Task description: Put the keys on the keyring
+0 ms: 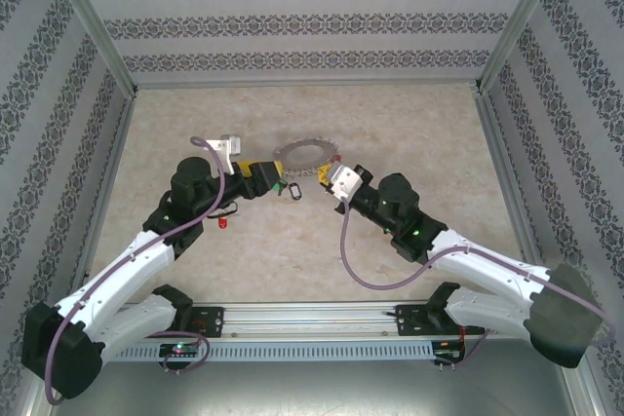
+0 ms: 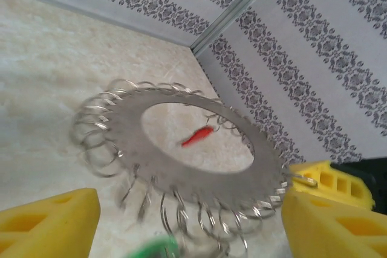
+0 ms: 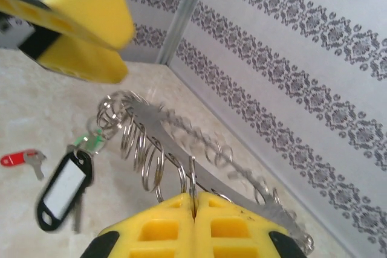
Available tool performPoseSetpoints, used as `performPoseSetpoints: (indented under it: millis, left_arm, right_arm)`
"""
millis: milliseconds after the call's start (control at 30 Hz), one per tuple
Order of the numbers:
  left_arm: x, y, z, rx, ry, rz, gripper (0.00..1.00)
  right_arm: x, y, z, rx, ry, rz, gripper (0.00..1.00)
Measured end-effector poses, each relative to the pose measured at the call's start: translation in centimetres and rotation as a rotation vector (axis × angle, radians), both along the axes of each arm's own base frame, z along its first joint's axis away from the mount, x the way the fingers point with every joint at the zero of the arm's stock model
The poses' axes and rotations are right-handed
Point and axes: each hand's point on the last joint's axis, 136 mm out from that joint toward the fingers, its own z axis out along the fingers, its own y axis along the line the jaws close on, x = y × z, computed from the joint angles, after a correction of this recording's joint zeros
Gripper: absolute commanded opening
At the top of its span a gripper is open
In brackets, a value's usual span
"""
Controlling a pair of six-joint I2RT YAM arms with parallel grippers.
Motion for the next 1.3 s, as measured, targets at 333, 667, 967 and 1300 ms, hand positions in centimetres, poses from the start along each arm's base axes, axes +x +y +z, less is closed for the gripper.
performPoseSetpoints:
  millis: [333,667,967,1300]
  left_arm:
    - [-3.2,0.2,0.6,0.15,-0.14,-0.122,0.84]
    - [-5.0,-4.9,1.1,0.415,-0.502,-0.538,0.76]
    - [-7.9,-9.5,-3.0,0.44,-0.639,-0.759,0.66]
    - [-10.1,-11.4,-1.8,0.452,-0.816,-0.816,0.4]
  right_arm:
    - [-0.9,-3.4,-5.1,-0.212,0.116,0.061,0.0]
    - [-5.1,-2.5,-6.0,-0.32,0.213,0.319,0.0]
    - [-7.4,-1.4,-5.0,-0.252,0.264,0.447,0.0]
    - [-9.1,-0.4,-3.4,-0.199,0.276,0.525,0.0]
